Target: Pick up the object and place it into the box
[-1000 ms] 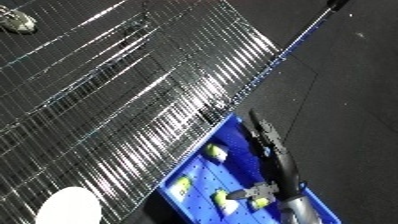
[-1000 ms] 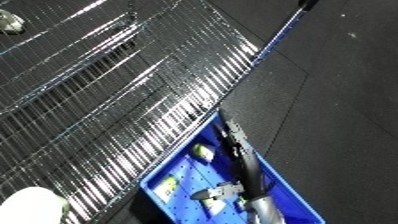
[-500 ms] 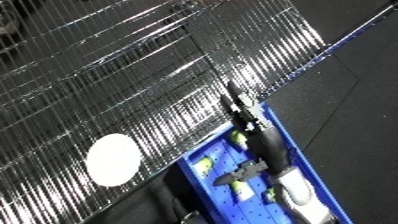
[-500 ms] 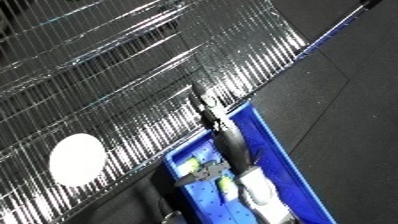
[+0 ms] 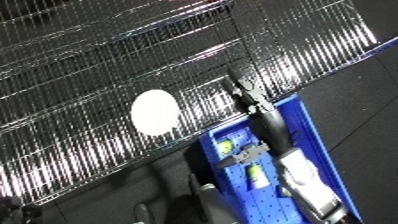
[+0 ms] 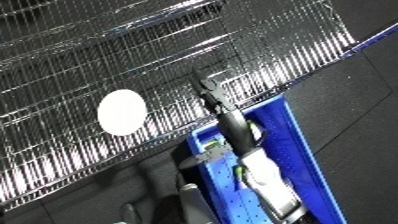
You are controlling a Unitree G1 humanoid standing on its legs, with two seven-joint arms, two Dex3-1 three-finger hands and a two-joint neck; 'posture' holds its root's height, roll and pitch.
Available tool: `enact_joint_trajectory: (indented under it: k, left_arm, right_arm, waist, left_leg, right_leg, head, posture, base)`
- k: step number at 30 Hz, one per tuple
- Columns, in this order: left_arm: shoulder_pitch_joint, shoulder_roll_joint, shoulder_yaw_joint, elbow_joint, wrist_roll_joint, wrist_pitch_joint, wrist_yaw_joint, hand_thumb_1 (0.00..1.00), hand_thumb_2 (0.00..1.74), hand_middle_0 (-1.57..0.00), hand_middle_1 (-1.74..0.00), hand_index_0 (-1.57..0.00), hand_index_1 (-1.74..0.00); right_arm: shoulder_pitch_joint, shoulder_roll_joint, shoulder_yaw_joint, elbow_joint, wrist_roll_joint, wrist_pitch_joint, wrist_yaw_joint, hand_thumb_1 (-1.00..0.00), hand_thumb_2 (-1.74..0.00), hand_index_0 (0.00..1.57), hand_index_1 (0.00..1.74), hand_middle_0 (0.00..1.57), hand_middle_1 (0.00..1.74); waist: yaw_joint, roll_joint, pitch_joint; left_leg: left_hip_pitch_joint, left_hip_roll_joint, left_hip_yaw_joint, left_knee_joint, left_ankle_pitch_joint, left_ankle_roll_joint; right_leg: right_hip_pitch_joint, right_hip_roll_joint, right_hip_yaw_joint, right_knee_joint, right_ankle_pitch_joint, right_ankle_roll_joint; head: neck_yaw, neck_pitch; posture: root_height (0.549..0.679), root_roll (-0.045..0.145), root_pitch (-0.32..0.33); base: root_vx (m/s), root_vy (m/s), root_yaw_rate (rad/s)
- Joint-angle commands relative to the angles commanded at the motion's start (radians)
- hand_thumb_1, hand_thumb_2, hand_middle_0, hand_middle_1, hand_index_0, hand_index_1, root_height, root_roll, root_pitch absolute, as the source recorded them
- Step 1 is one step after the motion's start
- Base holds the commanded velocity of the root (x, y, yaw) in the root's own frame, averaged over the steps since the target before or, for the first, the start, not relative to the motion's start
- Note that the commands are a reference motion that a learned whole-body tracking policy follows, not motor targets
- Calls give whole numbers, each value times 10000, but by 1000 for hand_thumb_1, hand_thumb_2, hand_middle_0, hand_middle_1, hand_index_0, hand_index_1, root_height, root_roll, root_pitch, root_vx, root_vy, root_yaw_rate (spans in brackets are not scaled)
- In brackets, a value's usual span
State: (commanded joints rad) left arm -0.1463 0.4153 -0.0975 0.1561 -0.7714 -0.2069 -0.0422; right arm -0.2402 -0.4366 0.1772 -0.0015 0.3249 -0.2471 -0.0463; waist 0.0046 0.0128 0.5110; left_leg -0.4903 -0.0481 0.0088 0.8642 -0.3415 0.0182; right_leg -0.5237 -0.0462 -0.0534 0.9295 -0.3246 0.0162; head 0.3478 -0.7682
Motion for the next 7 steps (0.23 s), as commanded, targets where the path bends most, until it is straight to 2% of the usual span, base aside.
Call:
enact_joint_trajectory:
  k: [7]
  left_arm:
    - [81,108,-79,-119,-20,168,-44,1000,1740,-1570,-1740,-1570,-1740]
  right_arm:
    - [-452,-65,273,533,-767,-67,-88,0,0,0,0,0,0]
  waist:
    - [211,88,84]
  left_leg:
    - [-207,-60,-16,314,-39,31]
  right_leg:
    - [-257,-99,-87,349,-26,6]
  head:
    - [45,17]
  posture:
    - [614,66,-21]
  base:
    - [37,20,120]
